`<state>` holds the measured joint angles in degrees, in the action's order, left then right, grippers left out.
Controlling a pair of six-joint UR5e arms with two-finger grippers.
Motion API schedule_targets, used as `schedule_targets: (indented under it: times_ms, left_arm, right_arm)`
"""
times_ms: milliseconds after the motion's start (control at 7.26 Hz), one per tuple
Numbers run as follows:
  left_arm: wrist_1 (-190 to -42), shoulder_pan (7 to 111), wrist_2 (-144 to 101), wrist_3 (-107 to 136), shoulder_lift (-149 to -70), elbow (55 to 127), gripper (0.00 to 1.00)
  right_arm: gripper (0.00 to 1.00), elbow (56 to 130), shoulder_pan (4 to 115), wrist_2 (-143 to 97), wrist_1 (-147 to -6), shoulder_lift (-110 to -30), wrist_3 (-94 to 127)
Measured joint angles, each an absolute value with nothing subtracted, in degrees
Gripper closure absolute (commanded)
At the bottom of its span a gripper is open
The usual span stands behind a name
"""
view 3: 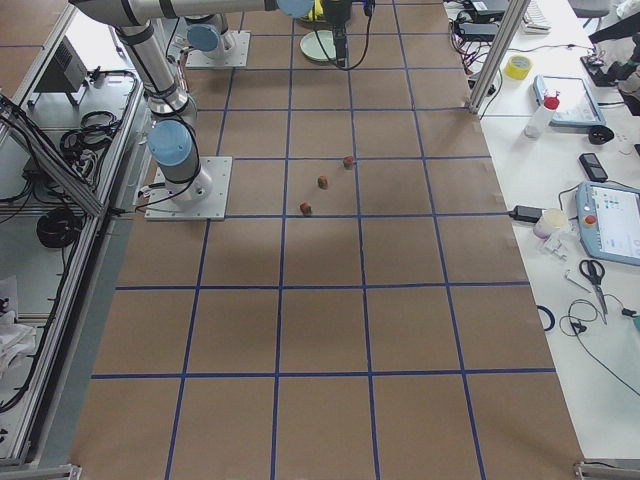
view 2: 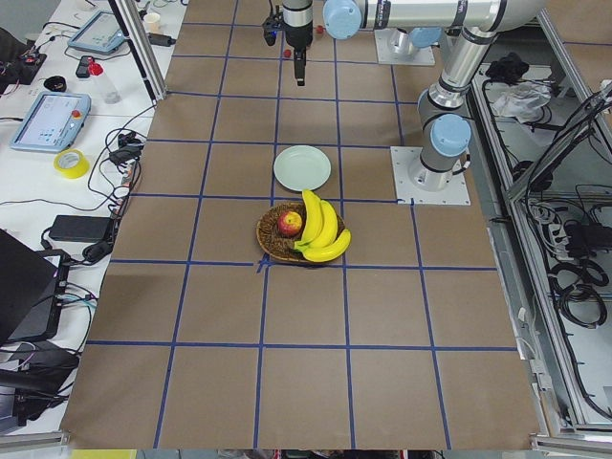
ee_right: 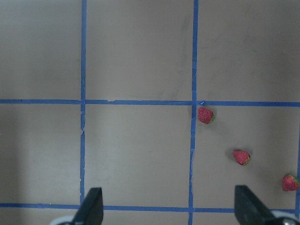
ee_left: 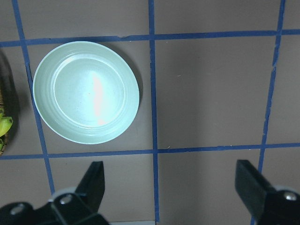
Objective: Collect all strawberries into plate
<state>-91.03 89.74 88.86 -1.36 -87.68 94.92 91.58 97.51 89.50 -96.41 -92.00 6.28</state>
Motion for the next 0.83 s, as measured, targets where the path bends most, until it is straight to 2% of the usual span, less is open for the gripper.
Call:
schedule_targets:
  times_ms: [827]
  left_arm:
    - [-91.0,89.7,88.8,-1.5,-87.6,94.9,0.00]
  right_arm:
    - [0.00,91.5,96.8,89.3,-96.5,-89.3,6.4]
